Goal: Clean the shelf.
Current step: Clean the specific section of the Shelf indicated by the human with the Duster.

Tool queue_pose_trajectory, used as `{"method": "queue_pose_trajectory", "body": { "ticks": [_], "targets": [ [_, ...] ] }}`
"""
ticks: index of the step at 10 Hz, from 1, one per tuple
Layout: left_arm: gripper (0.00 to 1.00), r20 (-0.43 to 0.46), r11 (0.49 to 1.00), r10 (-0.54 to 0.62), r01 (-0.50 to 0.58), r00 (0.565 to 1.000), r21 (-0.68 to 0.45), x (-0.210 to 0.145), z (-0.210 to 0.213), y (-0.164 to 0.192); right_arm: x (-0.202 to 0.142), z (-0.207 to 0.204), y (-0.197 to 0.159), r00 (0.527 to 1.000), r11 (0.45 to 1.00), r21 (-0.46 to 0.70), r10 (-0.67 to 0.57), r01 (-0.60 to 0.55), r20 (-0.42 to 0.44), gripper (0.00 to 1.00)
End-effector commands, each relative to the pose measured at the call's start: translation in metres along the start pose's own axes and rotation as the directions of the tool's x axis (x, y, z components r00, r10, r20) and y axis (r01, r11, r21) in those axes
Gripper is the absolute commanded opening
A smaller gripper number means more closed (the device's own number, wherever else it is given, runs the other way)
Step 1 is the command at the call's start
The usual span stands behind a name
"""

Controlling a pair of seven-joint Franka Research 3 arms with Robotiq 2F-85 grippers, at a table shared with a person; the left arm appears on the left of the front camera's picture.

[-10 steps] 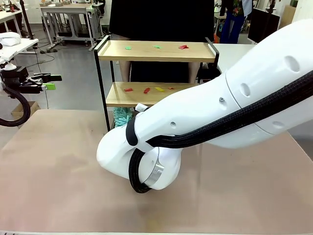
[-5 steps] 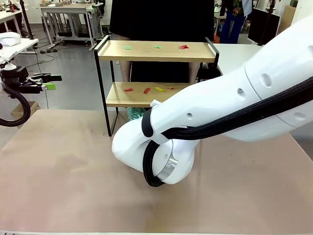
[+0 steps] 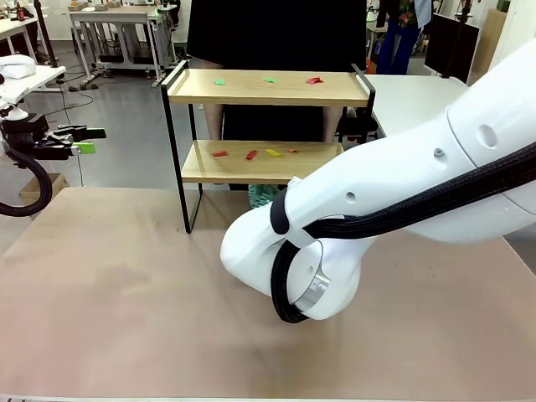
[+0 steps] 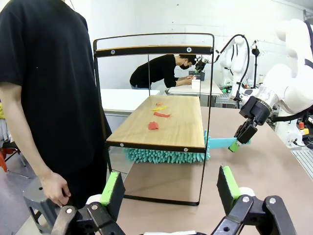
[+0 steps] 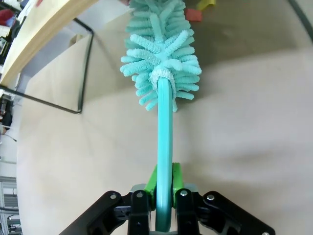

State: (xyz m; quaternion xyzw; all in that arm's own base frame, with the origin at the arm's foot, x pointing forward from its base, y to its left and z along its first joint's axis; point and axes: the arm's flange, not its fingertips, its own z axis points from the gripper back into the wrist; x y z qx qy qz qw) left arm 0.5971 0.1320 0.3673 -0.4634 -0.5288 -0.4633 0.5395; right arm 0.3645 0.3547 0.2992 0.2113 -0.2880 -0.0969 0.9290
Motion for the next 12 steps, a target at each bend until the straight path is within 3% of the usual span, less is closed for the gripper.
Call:
{"method": "queue_pose_trajectory", "body": {
  "ticks": [1,5,9,12],
  "targets": [
    [1.0,-0.001,1.0,-0.01,0.01,1.0,-0.002,0.002,0.0,-0.002,0.006,0.02,-0.01,0.997,0.998,-0.05,-0.022,0.026,0.071,0.12],
    [1.0,-0.001,1.0,-0.01,0.01,1.0,-0.002,0.002,0.0,-0.002,0.021,0.042,-0.043,0.992,0.993,-0.098,-0.052,0.063,0.115,0.12],
    [1.0,-0.001,1.0,-0.01,0.01,1.0,-0.002,0.002,0.0,-0.002,0.04,0.052,-0.083,0.991,0.969,-0.234,-0.047,0.077,0.129,0.12],
    [1.0,-0.001,1.0,-0.01,0.01,1.0,-0.002,0.002,0.0,-0.002,0.043,0.067,-0.09,0.975,0.958,-0.278,-0.007,0.069,0.221,0.12]
  ]
}}
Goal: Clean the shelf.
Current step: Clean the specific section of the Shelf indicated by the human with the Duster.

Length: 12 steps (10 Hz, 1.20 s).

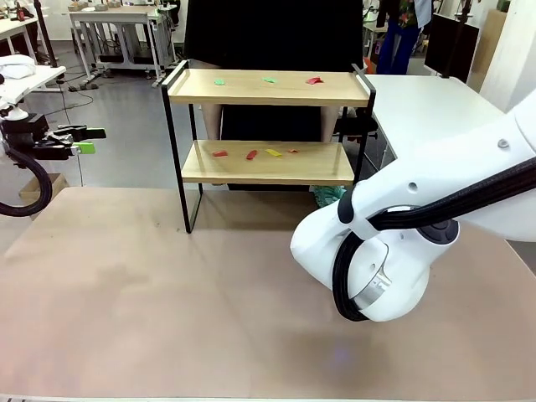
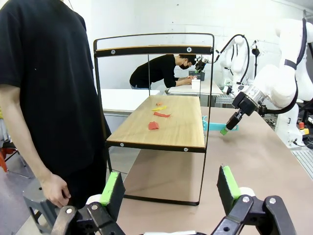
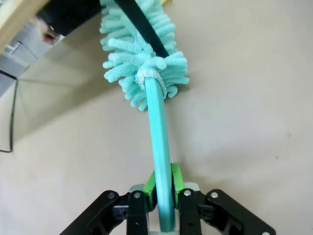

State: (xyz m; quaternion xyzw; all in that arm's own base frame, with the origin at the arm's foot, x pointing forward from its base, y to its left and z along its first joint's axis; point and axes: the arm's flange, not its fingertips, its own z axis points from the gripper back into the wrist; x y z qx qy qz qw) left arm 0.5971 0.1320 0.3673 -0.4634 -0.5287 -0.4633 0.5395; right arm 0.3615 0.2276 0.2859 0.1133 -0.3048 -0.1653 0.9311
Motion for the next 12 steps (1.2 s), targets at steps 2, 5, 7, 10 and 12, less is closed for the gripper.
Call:
{"method": "queue_pose_trajectory", "body": {
  "ticks": [2,5,7,10,12],
  "targets": [
    [1.0,-0.001,1.0,-0.01,0.01,1.0,-0.002,0.002,0.0,-0.002,0.0,0.0,0.0,1.0,1.0,0.0,0.0,0.0,0.0,0.12],
    [1.0,-0.001,1.0,-0.01,0.01,1.0,-0.002,0.002,0.0,-0.002,0.0,0.0,0.0,1.0,1.0,0.0,0.0,0.0,0.0,0.12],
    [1.0,-0.001,1.0,-0.01,0.01,1.0,-0.002,0.002,0.0,-0.002,0.001,0.003,0.002,0.999,0.998,0.064,0.013,-0.01,-0.051,0.12],
    [1.0,-0.001,1.0,-0.01,0.01,1.0,-0.002,0.002,0.0,-0.002,0.011,0.026,-0.009,0.993,0.972,0.206,0.115,-0.11,-0.014,0.12],
    [1.0,-0.001,1.0,-0.01,0.01,1.0,-0.002,0.002,0.0,-0.002,0.018,0.034,-0.017,0.985,0.947,0.28,0.171,-0.156,-0.031,0.12]
  ]
}}
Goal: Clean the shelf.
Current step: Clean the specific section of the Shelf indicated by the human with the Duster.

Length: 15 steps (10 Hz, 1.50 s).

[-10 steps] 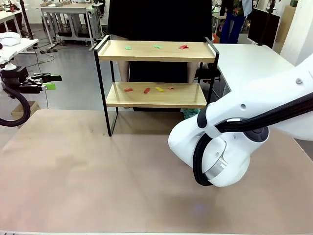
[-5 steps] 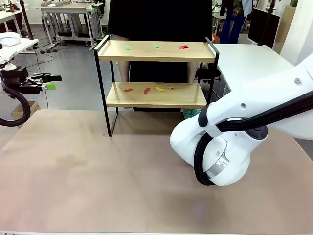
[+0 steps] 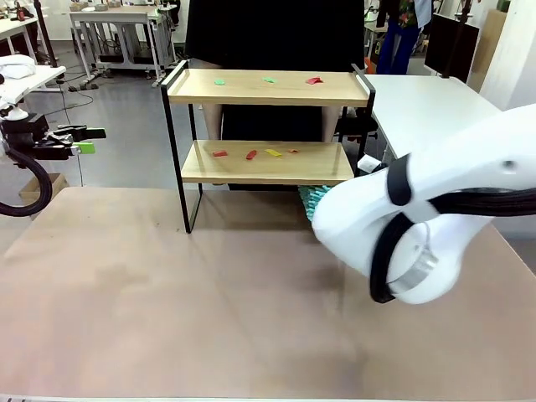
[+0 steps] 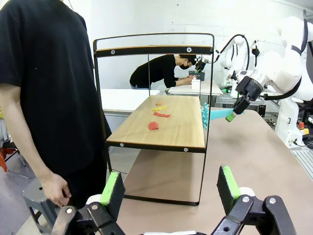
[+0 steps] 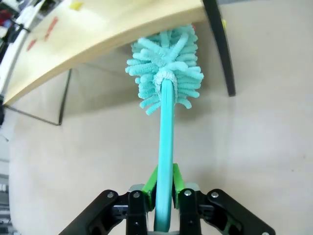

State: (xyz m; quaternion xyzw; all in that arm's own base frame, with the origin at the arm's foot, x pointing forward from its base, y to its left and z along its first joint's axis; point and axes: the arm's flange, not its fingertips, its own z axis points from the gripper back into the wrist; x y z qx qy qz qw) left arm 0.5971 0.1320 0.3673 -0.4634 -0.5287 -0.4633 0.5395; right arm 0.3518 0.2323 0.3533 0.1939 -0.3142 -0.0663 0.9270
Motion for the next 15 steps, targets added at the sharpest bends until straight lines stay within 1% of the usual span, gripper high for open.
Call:
{"method": "queue_pose_trajectory", "body": {
  "ticks": [1,2,3,5,6,8,9,12,13,15],
  "targets": [
    [1.0,-0.001,1.0,-0.01,0.01,1.0,-0.002,0.002,0.0,-0.002,-0.011,-0.015,-0.046,0.998,0.995,0.089,0.052,-0.049,-0.03,0.12],
    [1.0,-0.001,1.0,-0.01,0.01,1.0,-0.002,0.002,0.0,-0.002,-0.009,-0.012,-0.049,0.995,0.989,0.127,0.086,-0.079,-0.048,0.12],
    [1.0,-0.001,1.0,-0.01,0.01,1.0,-0.002,0.002,0.0,-0.002,-0.007,-0.01,-0.052,0.989,0.979,0.169,0.126,-0.11,-0.083,0.12],
    [1.0,-0.001,1.0,-0.01,0.01,1.0,-0.002,0.002,0.0,-0.002,-0.004,-0.01,-0.054,0.957,0.946,0.264,0.238,-0.19,-0.165,0.12],
    [1.0,-0.001,1.0,-0.01,0.01,1.0,-0.002,0.002,0.0,-0.002,-0.003,-0.007,-0.054,0.934,0.918,0.325,0.3,-0.228,-0.195,0.12],
    [1.0,-0.001,1.0,-0.01,0.01,1.0,-0.002,0.002,0.0,-0.002,0.0,-0.001,-0.055,0.883,0.856,0.429,0.41,-0.287,-0.227,0.12],
    [1.0,-0.001,1.0,-0.01,0.01,1.0,-0.002,0.002,0.0,-0.002,0.001,0.003,-0.056,0.855,0.828,0.464,0.459,-0.314,-0.241,0.12],
    [1.0,-0.001,1.0,-0.01,0.01,1.0,-0.002,0.002,0.0,-0.002,0.005,0.026,-0.064,0.776,0.741,0.558,0.579,-0.373,-0.251,0.12],
    [1.0,-0.001,1.0,-0.01,0.01,1.0,-0.002,0.002,0.0,-0.002,0.008,0.039,-0.065,0.749,0.721,0.564,0.613,-0.402,-0.25,0.12],
    [1.0,-0.001,1.0,-0.01,0.01,1.0,-0.002,0.002,0.0,-0.002,0.026,0.078,-0.07,0.704,0.669,0.573,0.679,-0.473,-0.21,0.12]
  ]
}}
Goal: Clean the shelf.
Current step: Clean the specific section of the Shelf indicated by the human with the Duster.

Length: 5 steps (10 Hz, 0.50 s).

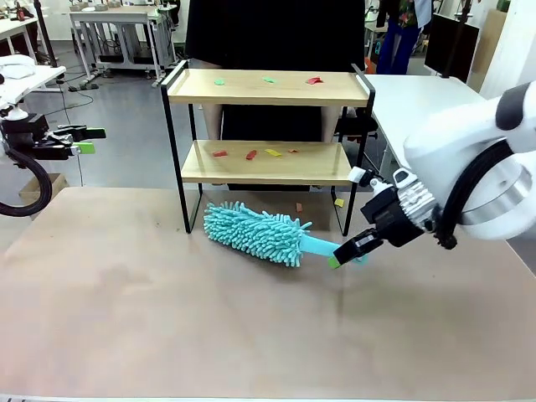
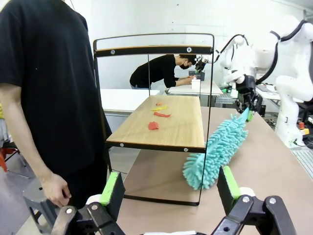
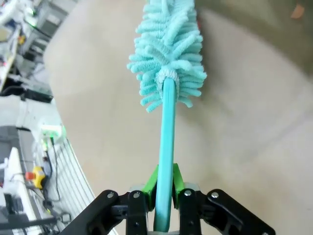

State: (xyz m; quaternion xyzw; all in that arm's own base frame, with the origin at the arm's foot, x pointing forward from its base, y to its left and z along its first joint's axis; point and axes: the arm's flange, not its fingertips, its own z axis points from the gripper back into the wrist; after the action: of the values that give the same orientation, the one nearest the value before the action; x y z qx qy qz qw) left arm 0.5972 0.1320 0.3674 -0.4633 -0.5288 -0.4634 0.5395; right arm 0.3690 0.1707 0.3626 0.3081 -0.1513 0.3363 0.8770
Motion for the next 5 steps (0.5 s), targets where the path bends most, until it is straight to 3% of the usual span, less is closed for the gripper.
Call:
{"method": "queue_pose_trajectory", "body": {
  "ticks": [1,5],
  "targets": [
    [1.0,-0.001,1.0,-0.01,0.01,1.0,-0.002,0.002,0.0,-0.002,-0.032,0.072,0.03,0.995,0.995,0.013,0.095,-0.095,0.022,0.12],
    [1.0,-0.001,1.0,-0.01,0.01,1.0,-0.002,0.002,0.0,-0.002,-0.021,0.13,0.033,0.979,0.982,0.013,0.186,-0.186,-0.08,0.12]
  ]
}}
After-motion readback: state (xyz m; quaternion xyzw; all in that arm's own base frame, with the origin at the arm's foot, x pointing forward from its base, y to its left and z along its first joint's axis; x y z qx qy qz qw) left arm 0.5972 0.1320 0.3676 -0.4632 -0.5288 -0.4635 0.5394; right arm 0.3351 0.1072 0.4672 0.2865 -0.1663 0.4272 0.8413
